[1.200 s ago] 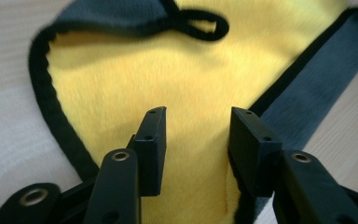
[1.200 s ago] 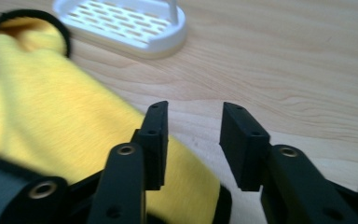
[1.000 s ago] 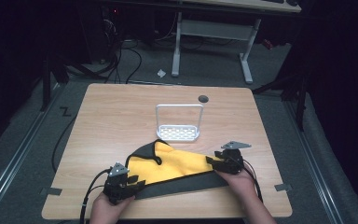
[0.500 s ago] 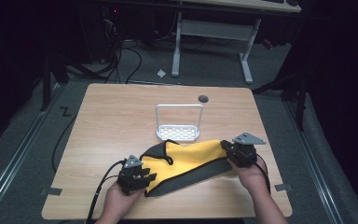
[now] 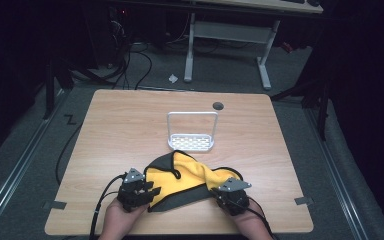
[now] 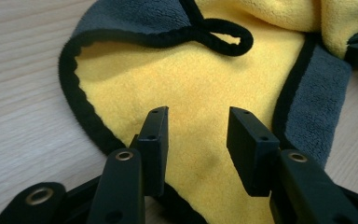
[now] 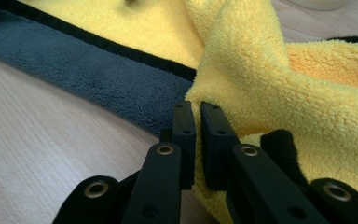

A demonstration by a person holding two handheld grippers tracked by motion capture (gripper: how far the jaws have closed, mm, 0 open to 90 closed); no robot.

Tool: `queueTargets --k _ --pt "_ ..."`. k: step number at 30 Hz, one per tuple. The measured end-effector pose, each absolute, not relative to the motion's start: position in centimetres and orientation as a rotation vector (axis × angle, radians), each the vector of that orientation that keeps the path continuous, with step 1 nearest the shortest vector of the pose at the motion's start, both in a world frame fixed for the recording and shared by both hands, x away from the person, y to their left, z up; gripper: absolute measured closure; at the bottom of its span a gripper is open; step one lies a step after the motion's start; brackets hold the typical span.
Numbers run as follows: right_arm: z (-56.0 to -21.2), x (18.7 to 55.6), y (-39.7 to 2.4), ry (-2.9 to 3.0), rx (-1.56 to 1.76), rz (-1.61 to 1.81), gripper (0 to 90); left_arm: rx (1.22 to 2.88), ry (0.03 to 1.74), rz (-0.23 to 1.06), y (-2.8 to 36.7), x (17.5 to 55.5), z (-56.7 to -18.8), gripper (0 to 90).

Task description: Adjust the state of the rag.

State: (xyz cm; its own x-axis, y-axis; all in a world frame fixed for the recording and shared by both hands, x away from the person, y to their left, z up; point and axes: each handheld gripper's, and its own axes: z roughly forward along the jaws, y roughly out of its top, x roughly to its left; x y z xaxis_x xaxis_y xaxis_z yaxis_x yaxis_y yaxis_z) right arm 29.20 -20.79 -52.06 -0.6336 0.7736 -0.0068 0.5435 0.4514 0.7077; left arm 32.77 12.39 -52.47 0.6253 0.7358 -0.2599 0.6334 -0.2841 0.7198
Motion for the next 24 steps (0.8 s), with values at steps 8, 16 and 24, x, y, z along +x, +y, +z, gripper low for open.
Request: queueTargets --k 8,16,24 --pt "-50.0 28.9 -22.0 2.314 1.144 1.112 67.3 2.011 1.088 0.161 12.6 32.9 -52.9 59.1" --pt "-46.2 29.8 -25.4 2.132 1.195 1.182 69.5 2.000 1.090 0.162 12.7 32.8 -53.0 60.2" --pt "-49.5 33.4 -29.2 2.071 1.430 1.102 50.5 2.009 1.081 0.181 12.6 32.7 -53.0 60.4"
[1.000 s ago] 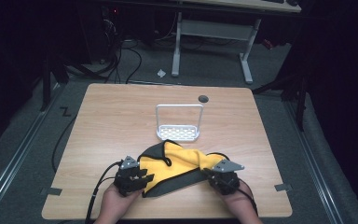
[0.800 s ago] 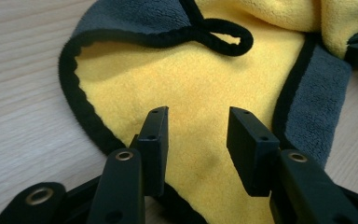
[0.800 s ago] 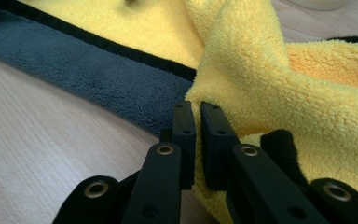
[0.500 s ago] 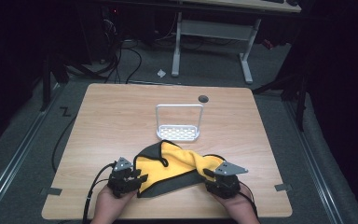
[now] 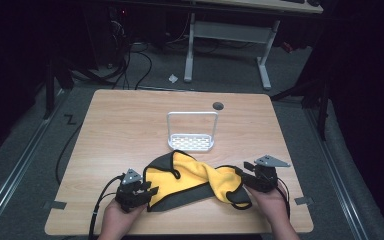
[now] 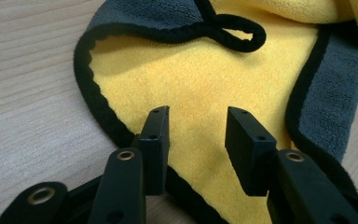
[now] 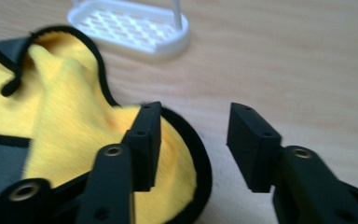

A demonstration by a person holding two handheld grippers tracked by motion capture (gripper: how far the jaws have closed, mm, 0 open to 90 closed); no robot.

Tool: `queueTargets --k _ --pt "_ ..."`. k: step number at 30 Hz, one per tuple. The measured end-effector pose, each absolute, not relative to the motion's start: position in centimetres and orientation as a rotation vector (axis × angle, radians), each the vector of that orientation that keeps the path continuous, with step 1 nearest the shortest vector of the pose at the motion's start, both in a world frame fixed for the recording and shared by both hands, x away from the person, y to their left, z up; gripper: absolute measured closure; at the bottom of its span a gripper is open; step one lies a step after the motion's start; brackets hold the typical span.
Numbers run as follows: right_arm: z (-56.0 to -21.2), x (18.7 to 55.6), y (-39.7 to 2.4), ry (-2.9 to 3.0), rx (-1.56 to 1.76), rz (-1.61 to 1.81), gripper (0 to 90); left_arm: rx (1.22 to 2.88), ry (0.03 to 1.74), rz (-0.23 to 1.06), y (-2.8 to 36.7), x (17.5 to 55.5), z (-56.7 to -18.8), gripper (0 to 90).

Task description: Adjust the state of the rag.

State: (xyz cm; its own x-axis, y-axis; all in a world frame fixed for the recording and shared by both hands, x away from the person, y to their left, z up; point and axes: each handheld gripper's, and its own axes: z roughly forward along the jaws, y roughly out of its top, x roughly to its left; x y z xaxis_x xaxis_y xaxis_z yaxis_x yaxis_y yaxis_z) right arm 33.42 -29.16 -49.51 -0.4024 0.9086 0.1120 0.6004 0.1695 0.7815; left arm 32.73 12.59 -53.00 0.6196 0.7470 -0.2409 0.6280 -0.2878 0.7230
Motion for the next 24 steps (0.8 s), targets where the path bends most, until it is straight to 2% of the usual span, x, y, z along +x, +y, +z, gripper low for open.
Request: queueTargets --k 2,3,4,6,12,24 --pt "-50.6 33.5 -29.2 2.112 1.448 1.088 53.1 2.011 1.086 0.184 12.5 32.7 -52.9 60.3" --pt "-50.9 33.4 -29.1 2.131 1.447 1.081 61.4 2.013 1.079 0.190 12.4 32.6 -52.9 60.0" --pt "-51.1 33.3 -28.9 2.149 1.433 1.067 74.9 2.015 1.062 0.189 12.3 32.6 -52.8 59.6" --pt "-50.7 32.9 -28.6 2.137 1.383 1.029 80.8 2.024 1.024 0.186 11.7 32.4 -52.8 58.5" --pt "-49.4 33.7 -28.9 2.040 1.322 0.935 81.7 2.064 1.040 0.219 11.7 31.9 -52.8 63.3" --pt "-51.9 39.9 -30.9 2.058 1.405 0.757 79.1 2.073 1.051 0.253 14.8 30.4 -52.8 69.6"
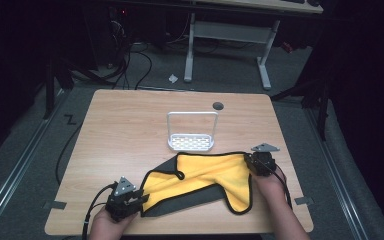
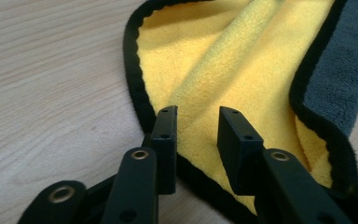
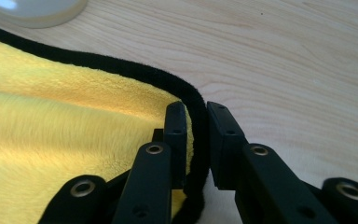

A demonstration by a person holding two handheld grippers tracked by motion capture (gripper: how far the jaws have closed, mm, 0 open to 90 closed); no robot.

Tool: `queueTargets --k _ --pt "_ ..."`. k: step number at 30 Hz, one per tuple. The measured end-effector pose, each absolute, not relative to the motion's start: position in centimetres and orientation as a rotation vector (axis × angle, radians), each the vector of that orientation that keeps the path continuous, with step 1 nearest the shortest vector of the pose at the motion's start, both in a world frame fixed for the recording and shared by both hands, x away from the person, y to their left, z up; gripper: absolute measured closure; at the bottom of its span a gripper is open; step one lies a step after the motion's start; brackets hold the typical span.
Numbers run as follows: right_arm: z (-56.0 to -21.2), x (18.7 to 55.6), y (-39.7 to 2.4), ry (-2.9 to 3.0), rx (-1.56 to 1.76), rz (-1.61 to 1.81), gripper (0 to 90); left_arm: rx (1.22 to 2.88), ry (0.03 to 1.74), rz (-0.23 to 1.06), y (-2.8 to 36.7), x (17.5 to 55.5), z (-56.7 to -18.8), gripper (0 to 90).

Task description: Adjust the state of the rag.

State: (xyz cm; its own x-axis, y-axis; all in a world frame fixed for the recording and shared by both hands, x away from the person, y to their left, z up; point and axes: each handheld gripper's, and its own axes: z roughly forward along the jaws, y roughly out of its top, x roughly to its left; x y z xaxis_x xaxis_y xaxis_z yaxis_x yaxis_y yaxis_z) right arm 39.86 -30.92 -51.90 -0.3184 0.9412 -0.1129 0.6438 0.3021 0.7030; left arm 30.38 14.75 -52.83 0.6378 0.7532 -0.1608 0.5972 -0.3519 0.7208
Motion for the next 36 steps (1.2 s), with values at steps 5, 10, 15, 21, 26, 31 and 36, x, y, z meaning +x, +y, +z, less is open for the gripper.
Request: queueTargets --k 5,10,15,21,26,31,36 --pt "-52.0 41.3 -30.6 2.067 1.406 0.750 71.1 2.081 1.055 0.260 14.7 30.6 -52.7 68.2" --pt "-50.0 39.8 -30.6 2.023 1.373 0.783 60.9 2.060 1.036 0.260 14.1 30.8 -52.5 63.4" --pt "-48.3 35.9 -29.8 2.030 1.317 0.862 61.3 2.024 1.027 0.209 13.2 30.8 -52.1 65.7" --pt "-48.6 31.5 -29.1 2.055 1.287 0.915 63.1 2.039 1.001 0.220 12.8 30.1 -52.0 64.8" --pt "-50.1 30.5 -28.3 2.159 1.302 0.896 80.3 2.066 1.015 0.175 12.6 30.3 -52.8 65.7" --pt "-51.8 30.8 -28.6 2.225 1.342 0.753 90.0 2.068 0.996 0.155 12.6 30.0 -52.8 64.0" --pt "-51.8 31.2 -31.0 2.149 1.404 0.722 90.0 2.080 0.949 0.119 12.0 29.4 -52.9 62.5"
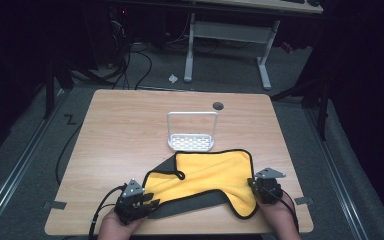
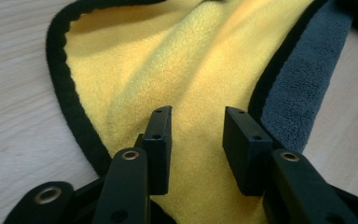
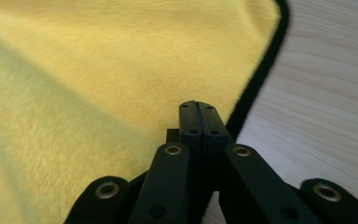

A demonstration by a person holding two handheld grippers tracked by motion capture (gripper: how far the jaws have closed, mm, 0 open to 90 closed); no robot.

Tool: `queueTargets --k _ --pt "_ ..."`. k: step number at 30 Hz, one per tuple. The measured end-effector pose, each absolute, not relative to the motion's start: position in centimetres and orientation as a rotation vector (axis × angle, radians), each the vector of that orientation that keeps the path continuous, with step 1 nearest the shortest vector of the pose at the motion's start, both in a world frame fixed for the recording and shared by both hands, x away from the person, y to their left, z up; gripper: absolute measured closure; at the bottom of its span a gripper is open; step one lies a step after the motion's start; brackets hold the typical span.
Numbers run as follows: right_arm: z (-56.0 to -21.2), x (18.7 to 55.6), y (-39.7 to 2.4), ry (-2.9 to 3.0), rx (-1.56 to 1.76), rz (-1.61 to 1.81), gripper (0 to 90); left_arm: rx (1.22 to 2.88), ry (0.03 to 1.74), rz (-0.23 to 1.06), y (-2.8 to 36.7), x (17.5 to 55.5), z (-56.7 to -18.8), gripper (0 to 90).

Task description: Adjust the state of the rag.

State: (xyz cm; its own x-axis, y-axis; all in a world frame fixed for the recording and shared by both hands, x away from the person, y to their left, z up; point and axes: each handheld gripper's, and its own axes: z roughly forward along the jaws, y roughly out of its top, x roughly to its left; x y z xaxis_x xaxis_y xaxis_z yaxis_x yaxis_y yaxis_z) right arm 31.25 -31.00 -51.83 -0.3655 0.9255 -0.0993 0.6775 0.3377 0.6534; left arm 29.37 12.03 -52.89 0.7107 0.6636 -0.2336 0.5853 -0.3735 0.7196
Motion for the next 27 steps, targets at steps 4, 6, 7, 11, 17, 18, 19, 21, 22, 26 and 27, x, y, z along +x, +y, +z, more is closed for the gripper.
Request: queueTargets --k 4,6,7,11,17,18,19,21,22,26,27 --pt "-51.9 31.5 -33.0 2.086 1.451 0.696 90.0 2.105 0.878 0.087 11.0 28.6 -52.9 61.5" --pt "-51.9 31.6 -33.0 2.080 1.450 0.688 90.0 2.122 0.863 0.090 10.8 28.5 -52.8 59.8" --pt "-51.9 31.5 -32.9 2.076 1.441 0.678 89.4 2.116 0.862 0.099 10.8 28.5 -52.7 59.1" --pt "-51.2 31.0 -32.4 2.042 1.401 0.733 83.6 2.036 0.890 0.140 11.8 29.5 -52.1 58.6" --pt "-51.0 30.6 -31.6 2.064 1.375 0.781 83.6 1.964 0.948 0.217 12.3 33.0 -51.0 54.8" --pt "-51.1 30.6 -31.4 2.073 1.366 0.781 83.7 1.968 0.939 0.235 11.9 33.6 -50.8 54.3" --pt "-51.1 30.7 -31.2 2.078 1.360 0.781 83.6 1.977 0.933 0.252 11.3 34.2 -50.7 53.9" --pt "-51.2 30.8 -31.0 2.092 1.353 0.782 83.5 2.009 0.909 0.261 9.8 35.4 -50.6 51.8" --pt "-51.3 30.8 -30.9 2.099 1.349 0.779 83.4 2.022 0.898 0.266 8.9 35.8 -50.7 51.0" --pt "-51.5 30.9 -30.9 2.110 1.347 0.770 83.4 2.120 0.870 0.279 5.1 37.0 -51.3 45.9" --pt "-51.5 30.9 -31.0 2.109 1.347 0.774 83.4 2.159 0.869 0.285 4.4 37.3 -51.5 45.3"
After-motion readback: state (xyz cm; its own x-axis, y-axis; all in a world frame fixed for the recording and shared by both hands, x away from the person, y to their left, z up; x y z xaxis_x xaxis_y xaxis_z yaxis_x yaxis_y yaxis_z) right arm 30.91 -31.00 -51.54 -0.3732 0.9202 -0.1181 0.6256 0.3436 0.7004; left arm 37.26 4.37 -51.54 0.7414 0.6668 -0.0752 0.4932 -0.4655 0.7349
